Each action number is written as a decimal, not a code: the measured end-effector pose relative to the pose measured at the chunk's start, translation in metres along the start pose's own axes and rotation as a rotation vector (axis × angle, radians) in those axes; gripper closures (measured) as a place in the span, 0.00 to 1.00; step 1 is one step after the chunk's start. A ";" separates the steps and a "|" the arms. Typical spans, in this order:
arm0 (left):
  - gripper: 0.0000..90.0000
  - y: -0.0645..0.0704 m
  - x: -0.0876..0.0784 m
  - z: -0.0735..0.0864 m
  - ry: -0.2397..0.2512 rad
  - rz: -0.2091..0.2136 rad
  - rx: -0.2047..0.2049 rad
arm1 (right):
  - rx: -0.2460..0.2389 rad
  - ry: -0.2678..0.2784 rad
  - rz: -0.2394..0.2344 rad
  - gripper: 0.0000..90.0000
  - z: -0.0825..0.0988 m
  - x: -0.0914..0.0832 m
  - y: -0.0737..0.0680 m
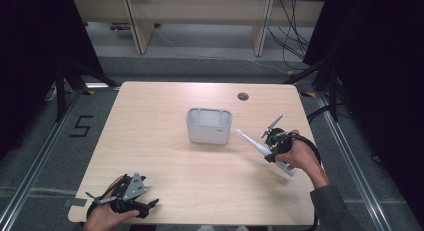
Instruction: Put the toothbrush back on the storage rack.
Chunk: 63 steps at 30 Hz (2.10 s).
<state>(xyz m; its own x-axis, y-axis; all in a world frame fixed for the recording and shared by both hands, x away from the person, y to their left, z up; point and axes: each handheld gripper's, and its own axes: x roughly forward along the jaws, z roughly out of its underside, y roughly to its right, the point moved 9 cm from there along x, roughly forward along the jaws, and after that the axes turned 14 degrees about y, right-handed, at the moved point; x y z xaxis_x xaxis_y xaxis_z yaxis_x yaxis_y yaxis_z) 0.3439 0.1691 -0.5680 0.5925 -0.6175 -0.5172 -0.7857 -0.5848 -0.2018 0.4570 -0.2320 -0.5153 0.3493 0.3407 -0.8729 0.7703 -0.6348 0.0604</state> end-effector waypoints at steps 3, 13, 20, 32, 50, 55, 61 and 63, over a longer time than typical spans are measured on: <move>0.17 0.000 0.000 0.000 0.000 0.000 0.000 | 0.016 0.035 0.003 0.74 -0.002 -0.007 0.002; 0.17 -0.002 -0.001 0.001 -0.009 -0.001 0.010 | 0.077 0.152 0.036 0.74 -0.017 -0.031 0.012; 0.17 -0.002 -0.001 0.001 -0.009 -0.001 0.007 | 0.077 0.263 0.047 0.74 -0.035 -0.037 0.016; 0.17 -0.003 -0.002 -0.001 0.005 -0.010 0.003 | 0.133 0.455 0.072 0.74 -0.074 -0.046 0.021; 0.17 -0.003 -0.002 -0.001 0.011 -0.009 -0.003 | 0.185 0.780 0.075 0.74 -0.125 -0.042 0.020; 0.17 -0.003 -0.003 -0.001 0.001 -0.007 0.008 | 0.194 0.847 0.065 0.74 -0.138 -0.044 0.020; 0.17 -0.003 -0.002 -0.001 0.011 -0.009 -0.003 | 0.198 0.902 0.060 0.74 -0.151 -0.046 0.019; 0.17 -0.003 -0.003 -0.001 0.002 -0.008 0.008 | 0.204 0.919 0.051 0.74 -0.157 -0.046 0.017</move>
<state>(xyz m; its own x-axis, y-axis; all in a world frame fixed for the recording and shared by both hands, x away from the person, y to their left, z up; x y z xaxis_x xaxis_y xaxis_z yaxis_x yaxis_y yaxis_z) 0.3447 0.1728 -0.5649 0.5989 -0.6139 -0.5142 -0.7825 -0.5851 -0.2128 0.5378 -0.1499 -0.3986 0.7309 0.6676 -0.1418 0.6647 -0.7434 -0.0740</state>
